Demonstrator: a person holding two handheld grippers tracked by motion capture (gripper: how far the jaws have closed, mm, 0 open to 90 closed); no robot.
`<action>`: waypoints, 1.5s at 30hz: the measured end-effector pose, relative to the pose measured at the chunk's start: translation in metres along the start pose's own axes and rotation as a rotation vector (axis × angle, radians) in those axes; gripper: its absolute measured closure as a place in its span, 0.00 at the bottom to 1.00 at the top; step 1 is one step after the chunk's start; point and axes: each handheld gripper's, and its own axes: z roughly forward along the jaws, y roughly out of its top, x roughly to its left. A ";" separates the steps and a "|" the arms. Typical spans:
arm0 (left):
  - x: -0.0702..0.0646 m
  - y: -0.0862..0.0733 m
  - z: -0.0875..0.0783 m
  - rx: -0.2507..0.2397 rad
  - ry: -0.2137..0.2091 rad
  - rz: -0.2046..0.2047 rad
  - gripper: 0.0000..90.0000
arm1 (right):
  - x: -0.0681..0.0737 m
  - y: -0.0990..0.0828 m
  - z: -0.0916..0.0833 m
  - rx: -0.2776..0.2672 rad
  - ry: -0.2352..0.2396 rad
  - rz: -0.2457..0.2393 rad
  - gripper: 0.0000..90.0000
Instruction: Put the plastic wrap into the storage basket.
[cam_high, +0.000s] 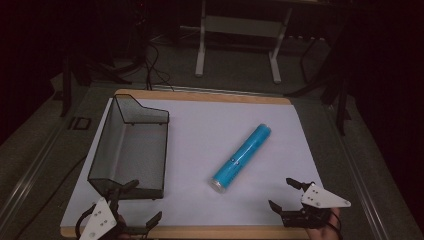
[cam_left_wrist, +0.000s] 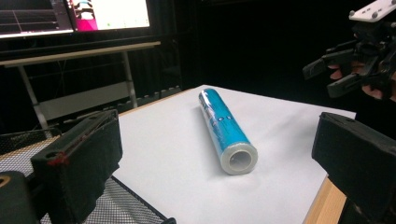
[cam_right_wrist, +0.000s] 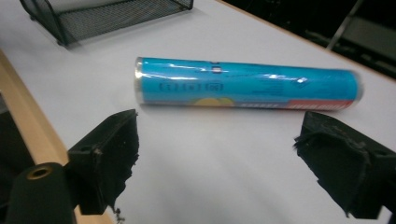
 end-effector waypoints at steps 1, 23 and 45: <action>-0.001 0.000 0.001 0.000 0.000 0.000 0.03 | 0.001 0.001 0.000 0.002 0.007 0.004 0.13; -0.003 -0.001 0.003 0.005 -0.039 0.011 0.03 | 0.013 0.061 0.015 -0.009 -0.022 0.049 0.14; -0.005 0.000 0.002 -0.003 -0.051 0.014 0.03 | -0.006 0.099 0.069 0.048 -0.142 0.258 0.10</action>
